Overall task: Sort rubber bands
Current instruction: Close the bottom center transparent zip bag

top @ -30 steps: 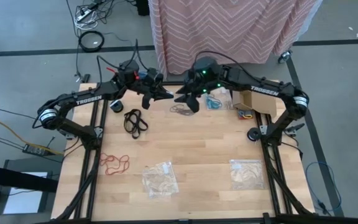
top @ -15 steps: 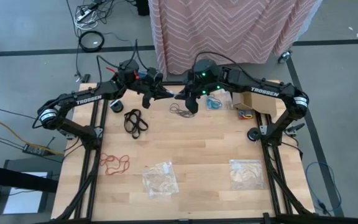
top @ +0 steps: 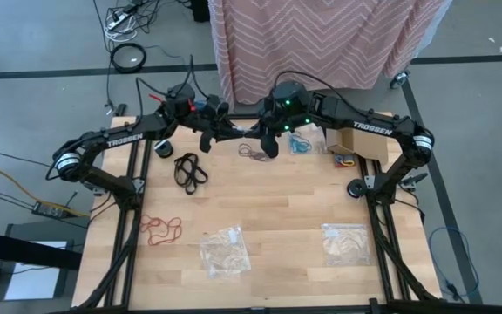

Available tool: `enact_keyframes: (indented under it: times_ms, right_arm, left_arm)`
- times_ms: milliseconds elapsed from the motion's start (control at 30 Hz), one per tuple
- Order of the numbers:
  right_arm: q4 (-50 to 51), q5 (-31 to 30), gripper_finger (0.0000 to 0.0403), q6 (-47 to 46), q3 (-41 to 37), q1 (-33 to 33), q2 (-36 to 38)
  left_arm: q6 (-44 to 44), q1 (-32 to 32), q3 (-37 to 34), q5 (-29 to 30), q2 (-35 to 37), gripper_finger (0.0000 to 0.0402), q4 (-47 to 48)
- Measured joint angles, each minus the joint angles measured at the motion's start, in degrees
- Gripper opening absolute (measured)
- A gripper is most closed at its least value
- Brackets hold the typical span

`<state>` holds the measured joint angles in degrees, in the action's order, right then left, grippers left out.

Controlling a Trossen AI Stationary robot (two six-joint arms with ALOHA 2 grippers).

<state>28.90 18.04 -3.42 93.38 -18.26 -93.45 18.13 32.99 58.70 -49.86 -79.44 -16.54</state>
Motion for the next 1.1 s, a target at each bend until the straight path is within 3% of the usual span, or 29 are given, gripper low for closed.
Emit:
enact_keyframes:
  times_ms: [300,433,633,900,1100]
  right_arm:
    - [-0.1,0.6,0.0000,0.0,0.0,0.0,0.3]
    - [0.0,0.8,0.0000,-0.1,0.0,0.0,0.3]
    - [-0.1,1.2,0.0000,-0.1,0.0,0.0,0.3]
    - [-0.1,1.1,0.0002,-0.1,0.0,-0.1,0.3]
    - [-0.2,5.4,0.0048,0.2,0.0,-0.3,0.3]
  left_arm:
    - [0.1,0.0,0.0,0.8,0.0,0.0088,-0.4]
    - [0.1,0.0,0.0,1.2,0.0,0.0069,-0.4]
    - [0.1,0.0,0.0,2.1,0.0,0.0008,-0.3]
    - [0.5,0.0,0.0,2.7,0.0,0.0003,-0.2]
    - [0.5,0.0,0.0,2.7,0.0,0.0002,-0.2]
